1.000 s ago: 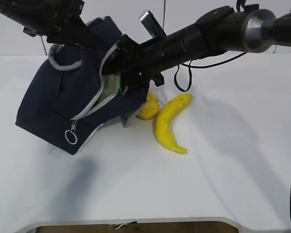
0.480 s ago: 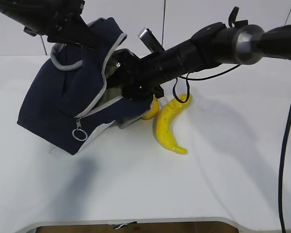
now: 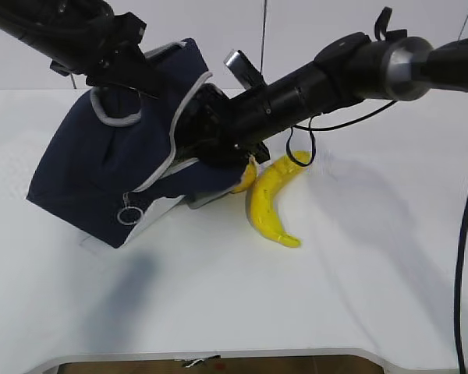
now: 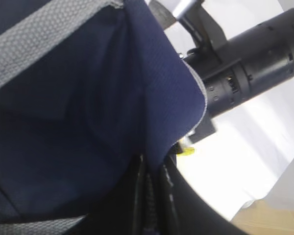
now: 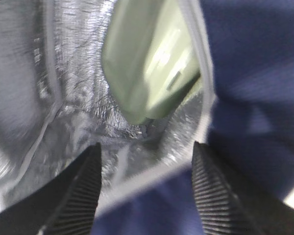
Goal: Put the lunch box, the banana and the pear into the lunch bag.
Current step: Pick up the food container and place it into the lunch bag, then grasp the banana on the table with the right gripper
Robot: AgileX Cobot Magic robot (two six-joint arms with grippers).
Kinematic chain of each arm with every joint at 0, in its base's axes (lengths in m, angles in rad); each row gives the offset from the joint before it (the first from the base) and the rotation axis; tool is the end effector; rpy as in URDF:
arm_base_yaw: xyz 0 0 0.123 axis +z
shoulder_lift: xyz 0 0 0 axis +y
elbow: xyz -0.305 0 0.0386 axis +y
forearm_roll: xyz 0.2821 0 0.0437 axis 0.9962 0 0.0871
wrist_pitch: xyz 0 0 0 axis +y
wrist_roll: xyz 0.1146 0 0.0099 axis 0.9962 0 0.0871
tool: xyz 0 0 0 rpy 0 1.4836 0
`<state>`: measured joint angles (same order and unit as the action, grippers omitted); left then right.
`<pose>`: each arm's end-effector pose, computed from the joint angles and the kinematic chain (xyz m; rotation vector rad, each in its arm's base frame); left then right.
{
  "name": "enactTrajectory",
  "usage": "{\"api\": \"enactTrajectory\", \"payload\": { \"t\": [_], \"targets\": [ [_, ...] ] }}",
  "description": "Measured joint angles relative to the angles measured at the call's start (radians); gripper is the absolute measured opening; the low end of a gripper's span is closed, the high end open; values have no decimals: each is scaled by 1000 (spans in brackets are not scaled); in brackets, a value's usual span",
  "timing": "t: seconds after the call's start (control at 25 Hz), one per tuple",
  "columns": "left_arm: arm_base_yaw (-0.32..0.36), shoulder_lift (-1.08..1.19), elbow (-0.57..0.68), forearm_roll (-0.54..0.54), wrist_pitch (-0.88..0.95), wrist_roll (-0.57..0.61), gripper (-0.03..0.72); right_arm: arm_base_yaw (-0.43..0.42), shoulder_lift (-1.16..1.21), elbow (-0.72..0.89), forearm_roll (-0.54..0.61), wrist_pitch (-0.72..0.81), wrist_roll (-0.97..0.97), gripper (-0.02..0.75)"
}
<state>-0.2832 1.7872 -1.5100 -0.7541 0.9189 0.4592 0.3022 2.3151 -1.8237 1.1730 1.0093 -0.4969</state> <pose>0.4072 -0.1838 0.2988 0.5144 2.4557 -0.8642 0.4943 0.2482 0.1679 -0.2531 2.5378 1.4128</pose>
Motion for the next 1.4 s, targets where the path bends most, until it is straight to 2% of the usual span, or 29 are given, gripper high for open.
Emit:
{"api": "enactTrajectory", "payload": {
  "t": [0.2,0.4,0.68,0.96,1.16,1.4],
  "targets": [
    [14,0,0,0,20,0,23,-53,0,-7,-29,140,-8,478],
    [63,0,0,6,50,0,23,-64,0,-97,-118,183,2,480],
    [127,0,0,27,81,0,23,-64,-24,-296,-475,206,177,481],
    [167,0,0,56,94,-2,23,-64,-62,-316,-850,220,436,481],
    [170,0,0,65,105,-4,23,-64,-58,-316,-914,221,562,481],
    [170,0,0,67,107,-4,23,-51,-10,-316,-933,222,695,482]
  ]
}}
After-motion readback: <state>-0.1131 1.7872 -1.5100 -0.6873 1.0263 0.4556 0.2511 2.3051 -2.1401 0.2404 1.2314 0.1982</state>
